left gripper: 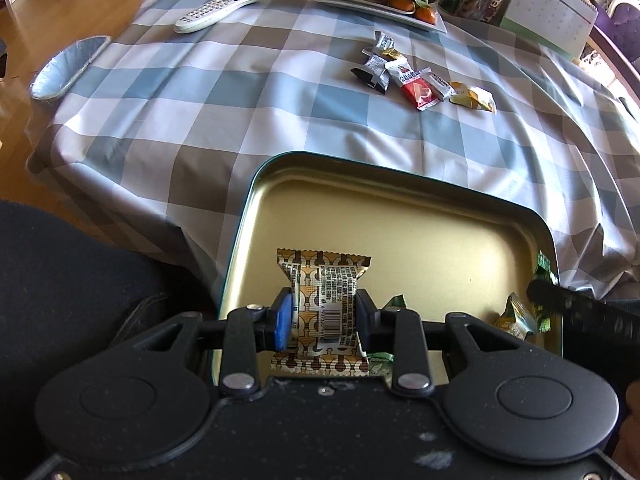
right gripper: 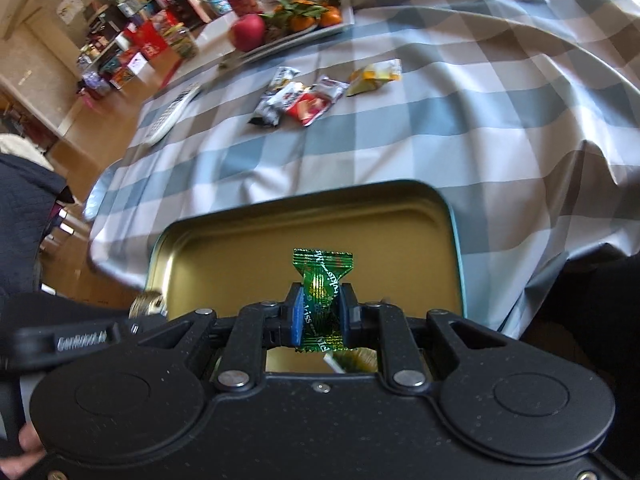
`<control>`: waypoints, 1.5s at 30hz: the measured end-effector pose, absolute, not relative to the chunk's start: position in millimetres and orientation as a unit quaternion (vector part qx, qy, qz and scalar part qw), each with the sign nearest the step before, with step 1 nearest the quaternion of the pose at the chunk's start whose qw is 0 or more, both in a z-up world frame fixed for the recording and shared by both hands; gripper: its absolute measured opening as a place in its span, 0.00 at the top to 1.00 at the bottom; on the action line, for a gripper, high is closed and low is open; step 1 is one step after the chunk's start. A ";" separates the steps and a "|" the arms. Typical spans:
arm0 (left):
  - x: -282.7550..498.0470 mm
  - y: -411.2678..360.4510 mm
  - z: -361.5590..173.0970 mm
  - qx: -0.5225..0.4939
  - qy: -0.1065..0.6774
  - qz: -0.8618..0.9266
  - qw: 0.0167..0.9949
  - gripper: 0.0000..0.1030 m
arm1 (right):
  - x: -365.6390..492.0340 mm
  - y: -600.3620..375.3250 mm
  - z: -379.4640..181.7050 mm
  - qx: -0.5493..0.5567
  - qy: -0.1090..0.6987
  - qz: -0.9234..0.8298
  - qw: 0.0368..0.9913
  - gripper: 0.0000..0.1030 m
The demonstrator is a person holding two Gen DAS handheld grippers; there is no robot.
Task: Organize snacks
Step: 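Lift both held snacks and carry them over the gold tray, then open the right gripper to drop the green candy while the left gripper releases the bar packet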
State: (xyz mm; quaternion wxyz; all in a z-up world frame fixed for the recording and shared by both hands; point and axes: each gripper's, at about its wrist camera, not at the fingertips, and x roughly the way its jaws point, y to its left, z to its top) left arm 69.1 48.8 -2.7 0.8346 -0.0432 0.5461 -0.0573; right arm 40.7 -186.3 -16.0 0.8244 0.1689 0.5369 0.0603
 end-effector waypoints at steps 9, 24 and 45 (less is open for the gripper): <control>57.0 49.8 -14.7 -0.043 0.553 -0.057 0.830 0.70 | 8.9 -162.5 -14.6 0.136 0.527 0.098 0.833 0.76; 60.4 28.9 -30.2 0.031 0.552 -0.036 0.833 0.68 | 6.2 -149.9 -26.4 0.110 0.544 0.092 0.827 0.76; 56.0 22.9 -29.7 0.052 0.539 -0.060 0.839 0.65 | 7.1 -145.6 -29.5 0.097 0.562 0.096 0.816 0.70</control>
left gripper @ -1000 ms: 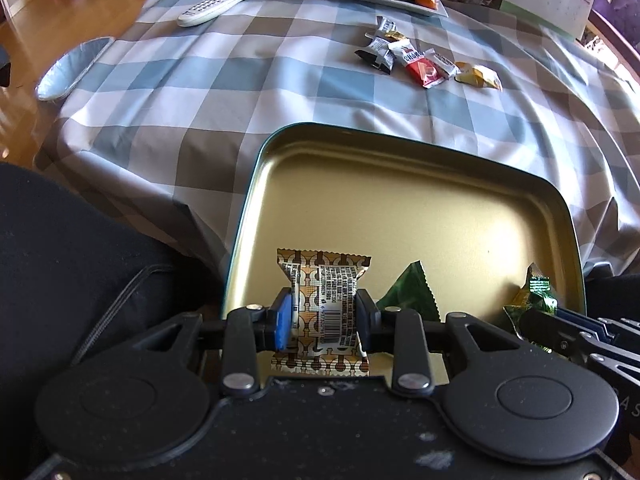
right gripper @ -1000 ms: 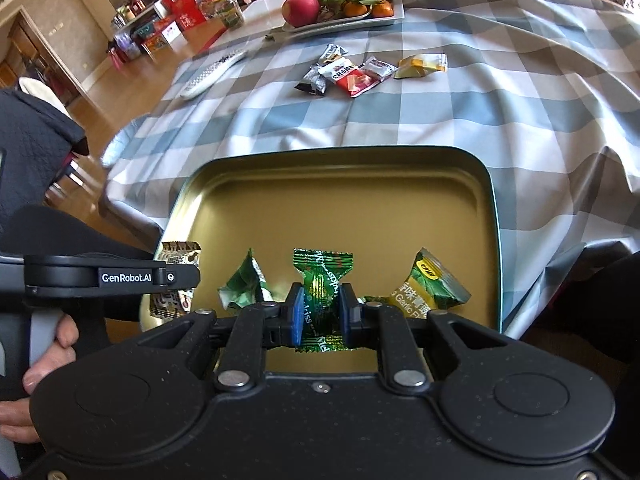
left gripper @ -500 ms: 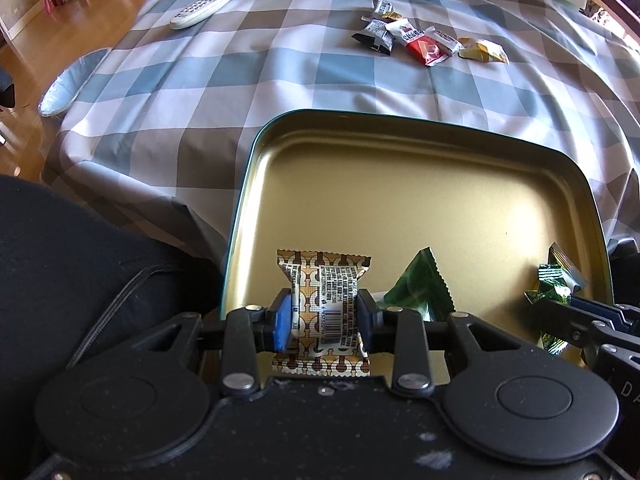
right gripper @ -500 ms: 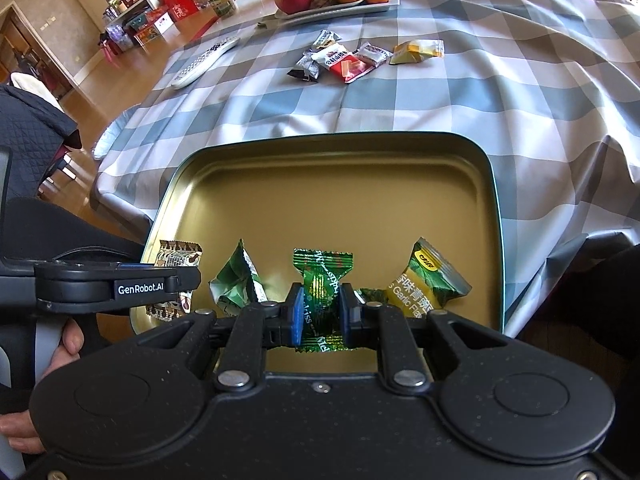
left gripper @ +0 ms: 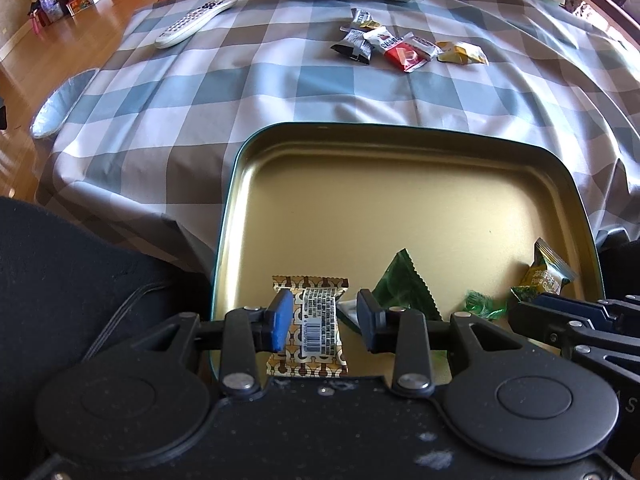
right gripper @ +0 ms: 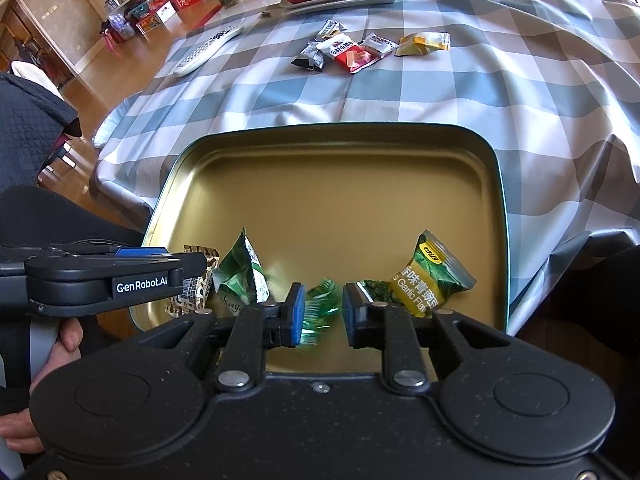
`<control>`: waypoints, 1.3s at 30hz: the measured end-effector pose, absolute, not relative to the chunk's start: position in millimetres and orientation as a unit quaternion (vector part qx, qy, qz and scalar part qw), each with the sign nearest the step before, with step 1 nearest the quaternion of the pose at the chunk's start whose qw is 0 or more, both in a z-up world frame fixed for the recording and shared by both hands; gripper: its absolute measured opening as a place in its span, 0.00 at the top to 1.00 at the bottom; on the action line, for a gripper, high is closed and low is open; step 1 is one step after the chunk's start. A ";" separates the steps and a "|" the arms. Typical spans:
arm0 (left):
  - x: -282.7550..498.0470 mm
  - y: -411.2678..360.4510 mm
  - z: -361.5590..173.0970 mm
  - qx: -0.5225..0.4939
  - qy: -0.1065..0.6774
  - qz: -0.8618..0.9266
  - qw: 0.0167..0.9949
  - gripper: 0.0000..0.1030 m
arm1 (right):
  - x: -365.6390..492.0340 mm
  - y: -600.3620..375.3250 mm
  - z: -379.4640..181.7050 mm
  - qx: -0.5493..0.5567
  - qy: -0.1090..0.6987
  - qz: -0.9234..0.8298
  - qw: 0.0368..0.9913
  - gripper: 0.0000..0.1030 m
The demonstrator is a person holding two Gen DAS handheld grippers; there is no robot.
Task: Organize snacks
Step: 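Open the right gripper to drop the green candy while the left gripper releases the bar packet, then move both open grippers from the tray back to the snack pile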
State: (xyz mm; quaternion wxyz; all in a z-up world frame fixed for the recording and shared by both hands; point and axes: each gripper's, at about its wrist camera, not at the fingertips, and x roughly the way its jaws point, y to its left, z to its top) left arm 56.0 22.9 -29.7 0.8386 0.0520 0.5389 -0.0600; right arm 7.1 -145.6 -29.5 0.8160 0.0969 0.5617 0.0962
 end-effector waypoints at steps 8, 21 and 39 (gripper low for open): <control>56.4 21.3 -29.1 0.055 0.541 -0.064 0.836 0.65 | 9.3 -147.9 -32.1 0.109 0.569 0.090 0.810 0.69; 69.2 3.8 -13.4 0.032 0.530 -0.072 0.844 0.65 | 16.2 -159.2 -35.8 0.131 0.581 0.045 0.802 0.68; 107.1 -2.8 0.7 0.013 0.536 -0.075 0.841 0.65 | 36.6 -159.3 -31.8 0.106 0.594 0.023 0.797 0.68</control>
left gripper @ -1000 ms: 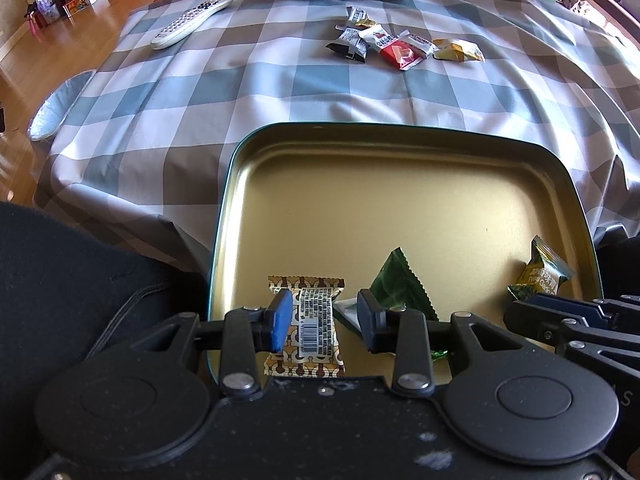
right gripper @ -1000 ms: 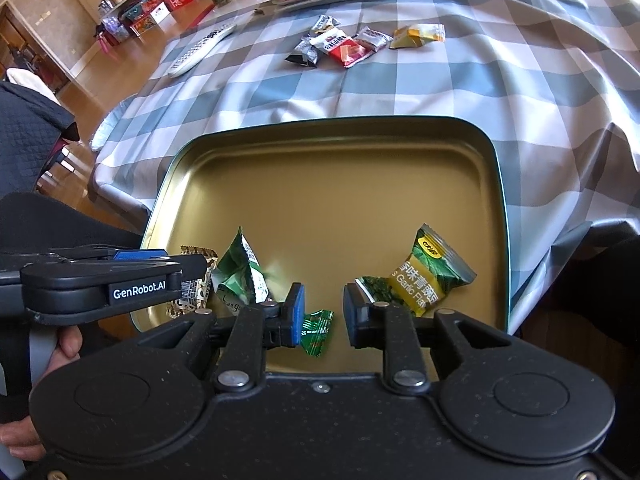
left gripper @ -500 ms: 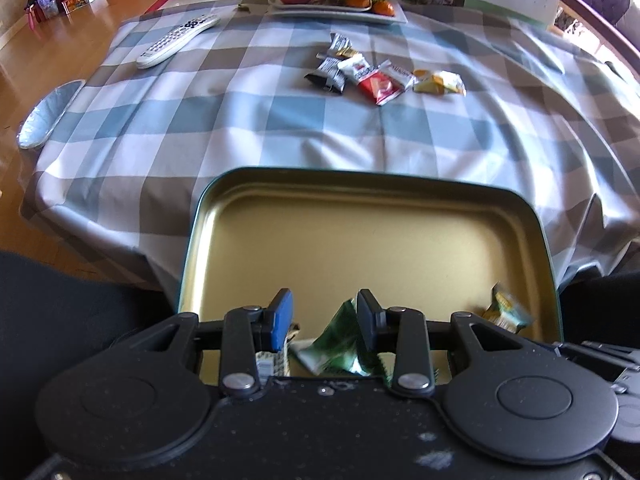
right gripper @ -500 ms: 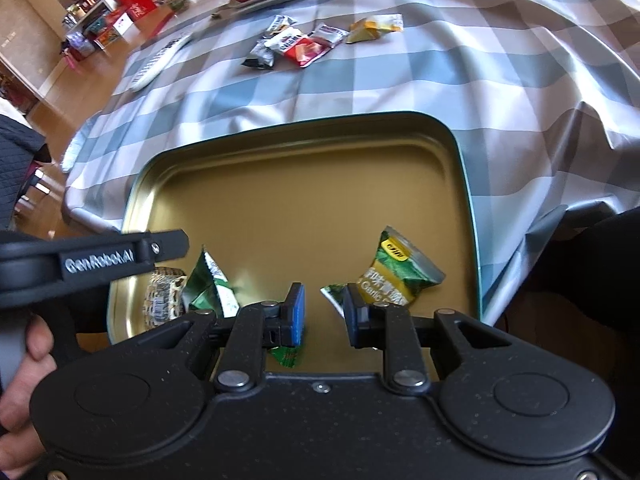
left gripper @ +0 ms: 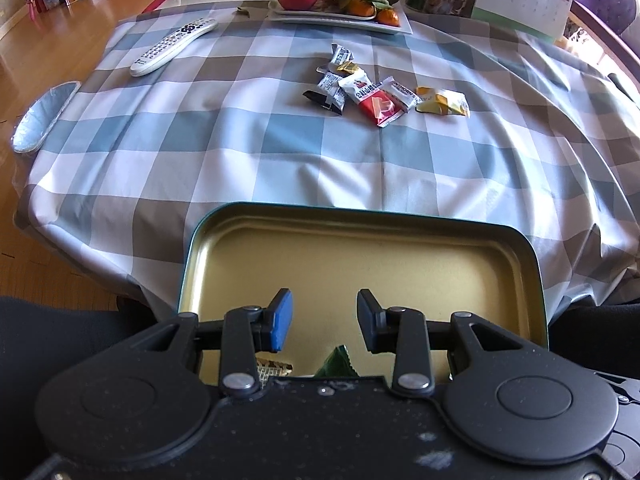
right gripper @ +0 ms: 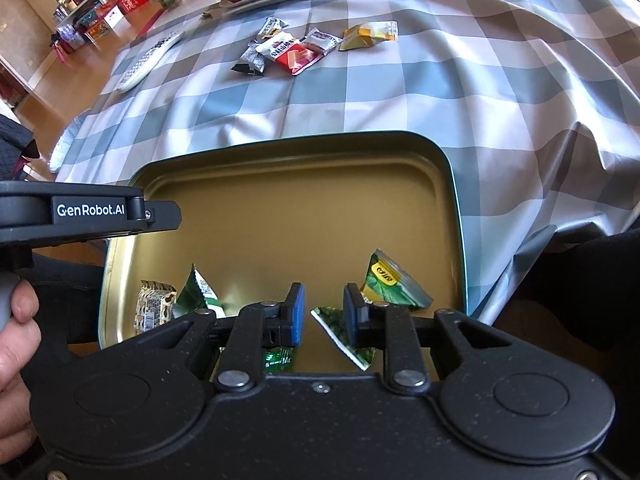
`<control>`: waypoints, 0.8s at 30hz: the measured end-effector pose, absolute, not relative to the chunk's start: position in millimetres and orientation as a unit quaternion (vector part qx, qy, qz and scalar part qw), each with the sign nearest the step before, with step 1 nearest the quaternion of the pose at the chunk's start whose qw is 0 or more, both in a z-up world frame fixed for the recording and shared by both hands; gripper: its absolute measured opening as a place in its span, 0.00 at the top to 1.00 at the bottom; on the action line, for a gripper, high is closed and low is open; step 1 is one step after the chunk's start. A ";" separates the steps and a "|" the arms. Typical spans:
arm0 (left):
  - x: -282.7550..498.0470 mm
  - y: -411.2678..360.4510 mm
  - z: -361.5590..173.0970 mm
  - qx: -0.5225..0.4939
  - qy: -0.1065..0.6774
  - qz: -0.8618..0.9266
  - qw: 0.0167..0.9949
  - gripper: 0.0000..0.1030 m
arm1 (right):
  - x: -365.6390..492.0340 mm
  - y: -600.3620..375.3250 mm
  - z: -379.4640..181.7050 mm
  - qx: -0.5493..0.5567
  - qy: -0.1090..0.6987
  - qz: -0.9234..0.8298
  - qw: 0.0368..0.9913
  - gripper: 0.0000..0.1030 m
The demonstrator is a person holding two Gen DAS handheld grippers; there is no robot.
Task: Organize snacks
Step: 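Move both open grippers from the tray back to the snack pile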
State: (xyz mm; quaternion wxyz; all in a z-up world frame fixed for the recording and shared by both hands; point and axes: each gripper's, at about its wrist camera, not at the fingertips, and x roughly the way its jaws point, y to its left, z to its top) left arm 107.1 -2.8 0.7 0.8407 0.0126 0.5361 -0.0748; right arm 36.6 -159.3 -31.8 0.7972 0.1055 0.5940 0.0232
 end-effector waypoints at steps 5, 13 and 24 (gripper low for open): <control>114.5 -3.2 -2.7 0.019 0.544 -0.064 0.836 0.65 | 44.1 -157.3 -33.3 0.095 0.600 0.022 0.794 0.68; 124.7 -3.8 -14.2 0.028 0.564 -0.043 0.824 0.65 | 55.1 -153.9 -36.7 0.088 0.613 0.028 0.785 0.68; 154.4 -8.4 -13.0 0.041 0.584 -0.028 0.810 0.62 | 88.2 -152.2 -40.6 0.070 0.649 0.037 0.756 0.68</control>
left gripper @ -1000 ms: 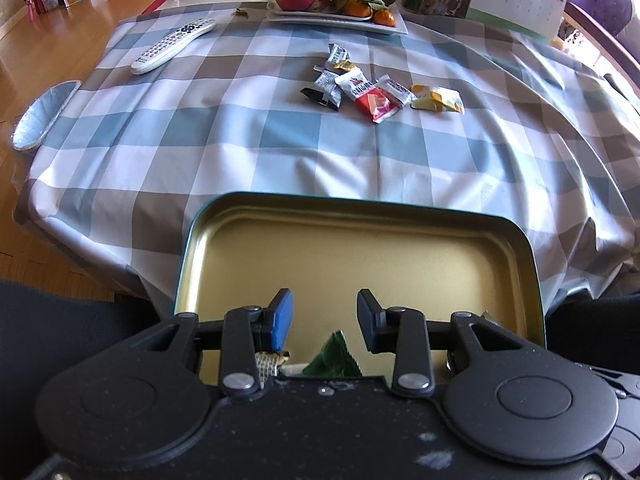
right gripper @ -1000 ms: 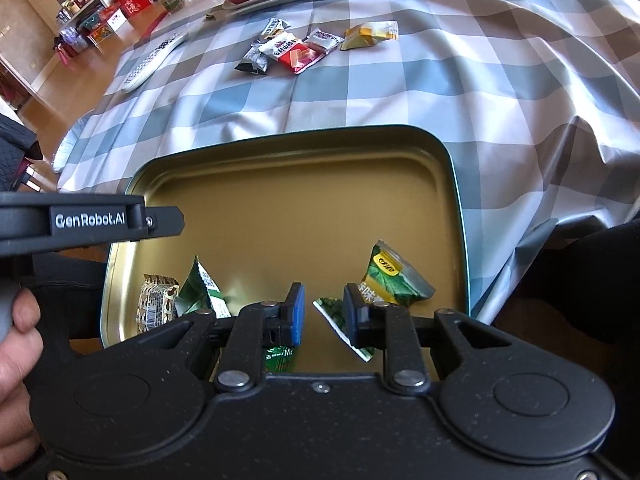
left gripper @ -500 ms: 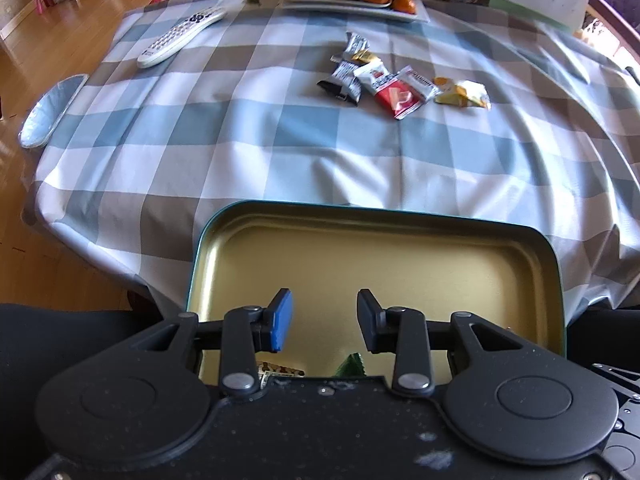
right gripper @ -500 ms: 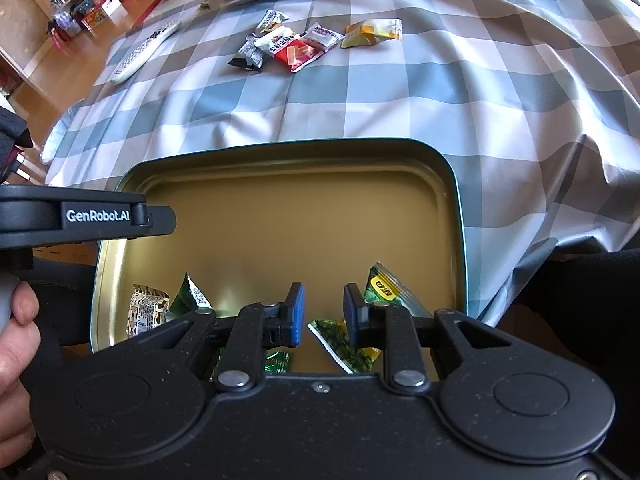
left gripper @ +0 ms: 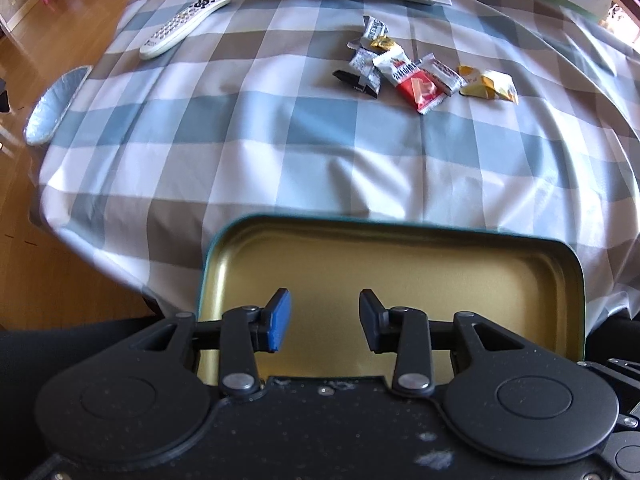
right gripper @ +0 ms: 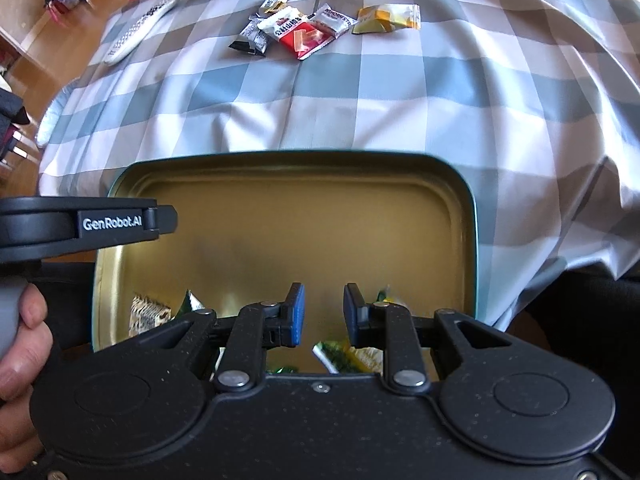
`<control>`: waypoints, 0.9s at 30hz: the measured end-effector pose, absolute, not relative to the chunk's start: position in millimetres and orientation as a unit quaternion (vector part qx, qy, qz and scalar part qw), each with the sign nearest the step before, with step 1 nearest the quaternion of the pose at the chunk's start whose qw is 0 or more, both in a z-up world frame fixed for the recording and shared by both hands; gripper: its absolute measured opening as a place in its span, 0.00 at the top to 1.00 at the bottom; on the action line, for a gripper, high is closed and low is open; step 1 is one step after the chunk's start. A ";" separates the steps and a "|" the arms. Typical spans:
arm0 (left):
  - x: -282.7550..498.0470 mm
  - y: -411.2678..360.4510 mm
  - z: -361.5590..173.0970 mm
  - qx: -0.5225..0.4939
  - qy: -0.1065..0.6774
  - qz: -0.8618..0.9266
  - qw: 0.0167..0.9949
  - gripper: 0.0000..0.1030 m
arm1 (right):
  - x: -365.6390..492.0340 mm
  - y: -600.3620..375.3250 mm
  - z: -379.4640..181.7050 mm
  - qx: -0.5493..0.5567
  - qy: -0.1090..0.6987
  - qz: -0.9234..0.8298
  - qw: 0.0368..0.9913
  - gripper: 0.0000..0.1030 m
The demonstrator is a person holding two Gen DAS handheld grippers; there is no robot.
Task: Organize snacks
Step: 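Move both open grippers from the tray back to the snack pile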
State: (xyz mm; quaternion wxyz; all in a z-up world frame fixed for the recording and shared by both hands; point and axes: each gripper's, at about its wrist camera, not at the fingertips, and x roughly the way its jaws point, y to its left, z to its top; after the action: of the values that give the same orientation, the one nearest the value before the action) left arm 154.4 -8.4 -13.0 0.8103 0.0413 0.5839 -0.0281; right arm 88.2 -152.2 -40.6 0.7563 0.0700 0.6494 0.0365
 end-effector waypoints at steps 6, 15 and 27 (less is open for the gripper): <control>187.1 -10.5 0.1 0.056 0.571 -0.016 0.819 0.57 | 118.2 -155.5 -38.3 0.042 0.651 0.033 0.757 0.68; 243.6 -15.3 17.0 0.052 0.551 -0.008 0.833 0.56 | 177.9 -167.6 -48.1 0.013 0.664 0.012 0.748 0.68; 307.2 -13.9 9.9 0.049 0.526 0.021 0.849 0.56 | 259.8 -180.5 -55.4 -0.023 0.667 -0.026 0.744 0.69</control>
State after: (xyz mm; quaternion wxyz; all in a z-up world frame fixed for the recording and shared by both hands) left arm 307.2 -13.9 9.9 0.8488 0.0487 0.5260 0.0207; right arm 259.8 -180.5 -55.4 0.7441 -0.0232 0.6672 -0.0265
